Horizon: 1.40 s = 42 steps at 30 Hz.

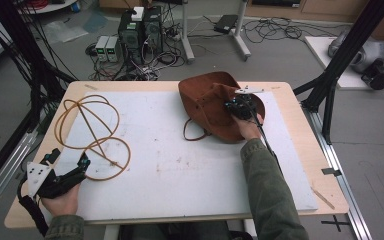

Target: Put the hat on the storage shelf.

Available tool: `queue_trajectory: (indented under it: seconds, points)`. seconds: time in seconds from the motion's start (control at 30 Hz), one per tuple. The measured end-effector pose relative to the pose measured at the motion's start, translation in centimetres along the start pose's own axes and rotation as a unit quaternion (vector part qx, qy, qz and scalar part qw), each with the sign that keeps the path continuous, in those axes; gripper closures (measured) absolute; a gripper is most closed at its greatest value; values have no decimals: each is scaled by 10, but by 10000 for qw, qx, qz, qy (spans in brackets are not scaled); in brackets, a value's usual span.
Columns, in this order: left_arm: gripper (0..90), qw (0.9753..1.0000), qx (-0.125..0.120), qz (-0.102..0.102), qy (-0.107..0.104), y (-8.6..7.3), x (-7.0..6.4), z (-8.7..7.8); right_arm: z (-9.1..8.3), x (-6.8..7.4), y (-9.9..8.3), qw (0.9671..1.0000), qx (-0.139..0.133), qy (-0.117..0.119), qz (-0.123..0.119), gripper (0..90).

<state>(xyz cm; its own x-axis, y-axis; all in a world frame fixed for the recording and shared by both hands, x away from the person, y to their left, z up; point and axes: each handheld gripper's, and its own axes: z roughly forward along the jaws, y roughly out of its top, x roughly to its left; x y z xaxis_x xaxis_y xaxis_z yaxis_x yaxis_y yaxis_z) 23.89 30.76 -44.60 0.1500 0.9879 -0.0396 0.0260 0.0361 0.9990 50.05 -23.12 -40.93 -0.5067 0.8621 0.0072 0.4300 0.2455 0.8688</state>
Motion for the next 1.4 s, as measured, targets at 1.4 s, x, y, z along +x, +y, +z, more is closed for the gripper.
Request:
queue_trajectory:
  seconds: [1.4]
  points:
    - [104, 10000, 25, 6, -75, 0, -3, 2, -42, 11, 0, 9876, -1539, -149, 258, 882]
